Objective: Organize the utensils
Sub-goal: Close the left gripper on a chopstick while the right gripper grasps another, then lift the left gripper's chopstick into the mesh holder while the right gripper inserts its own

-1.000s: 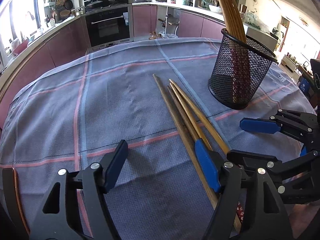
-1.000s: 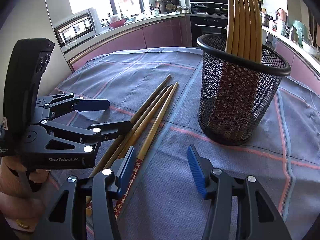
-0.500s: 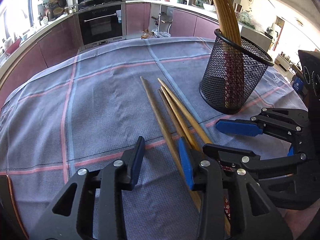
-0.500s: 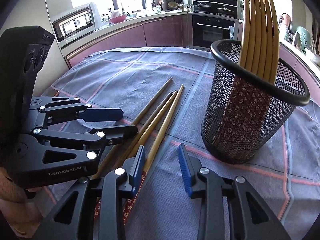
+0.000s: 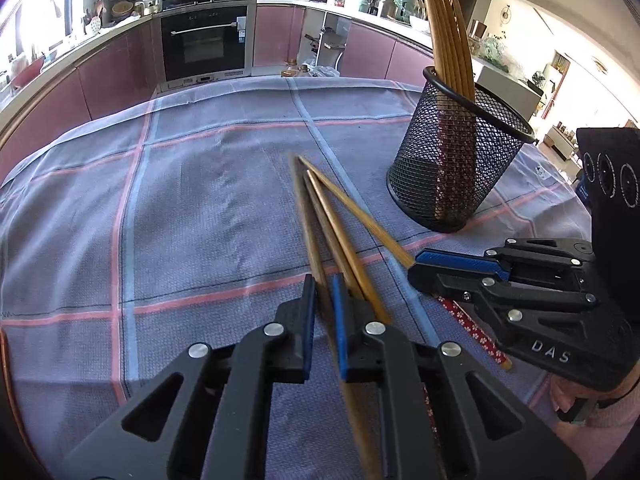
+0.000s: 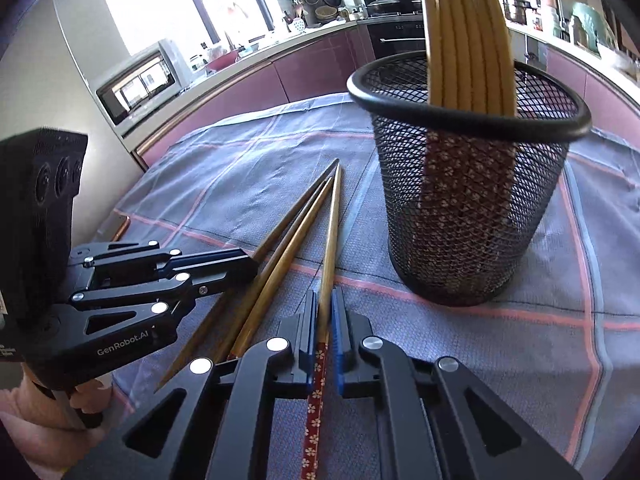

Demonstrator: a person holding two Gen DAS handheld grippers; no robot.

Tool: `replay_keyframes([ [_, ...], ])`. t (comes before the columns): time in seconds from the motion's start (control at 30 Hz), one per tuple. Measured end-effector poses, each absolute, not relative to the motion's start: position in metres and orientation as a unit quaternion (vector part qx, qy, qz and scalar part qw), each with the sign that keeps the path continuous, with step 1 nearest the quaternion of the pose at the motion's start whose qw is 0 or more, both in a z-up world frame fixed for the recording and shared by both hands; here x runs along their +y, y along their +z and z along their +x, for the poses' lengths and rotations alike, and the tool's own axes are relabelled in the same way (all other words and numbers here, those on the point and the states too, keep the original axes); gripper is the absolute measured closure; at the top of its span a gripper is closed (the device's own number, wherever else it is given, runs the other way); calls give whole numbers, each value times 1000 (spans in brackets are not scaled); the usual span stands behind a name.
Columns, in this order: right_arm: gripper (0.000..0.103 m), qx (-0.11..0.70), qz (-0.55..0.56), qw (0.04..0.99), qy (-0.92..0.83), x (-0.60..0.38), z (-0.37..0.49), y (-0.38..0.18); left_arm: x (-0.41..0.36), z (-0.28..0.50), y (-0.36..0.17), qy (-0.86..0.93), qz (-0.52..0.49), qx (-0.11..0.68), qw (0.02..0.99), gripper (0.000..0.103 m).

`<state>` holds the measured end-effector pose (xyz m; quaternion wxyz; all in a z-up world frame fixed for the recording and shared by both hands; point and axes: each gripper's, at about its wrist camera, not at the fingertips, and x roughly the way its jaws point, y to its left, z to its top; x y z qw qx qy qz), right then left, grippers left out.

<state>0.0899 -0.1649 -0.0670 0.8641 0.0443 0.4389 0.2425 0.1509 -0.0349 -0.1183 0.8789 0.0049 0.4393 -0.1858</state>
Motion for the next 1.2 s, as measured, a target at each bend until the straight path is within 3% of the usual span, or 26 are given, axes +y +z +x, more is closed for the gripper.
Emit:
replay_keyframes([
  [0.57, 97, 445, 51, 849, 280, -166, 77, -64, -28, 126, -115, -211, 11, 440, 873, 95],
  [0.9, 90, 447, 9, 852, 271, -146, 98, -63, -32, 147, -119, -214, 40, 449, 867, 80],
  [1.07, 90, 447, 5, 852, 273, -140, 111, -65, -36, 159, -120, -211, 41, 452, 866, 82],
  [1.13, 95, 447, 7, 852, 272, -141, 112, -65, -37, 162, -120, -212, 37, 454, 864, 94],
  [1.2, 96, 446, 11, 853, 272, -143, 113, -65, -38, 162, -120, -209, 35, 454, 866, 94],
])
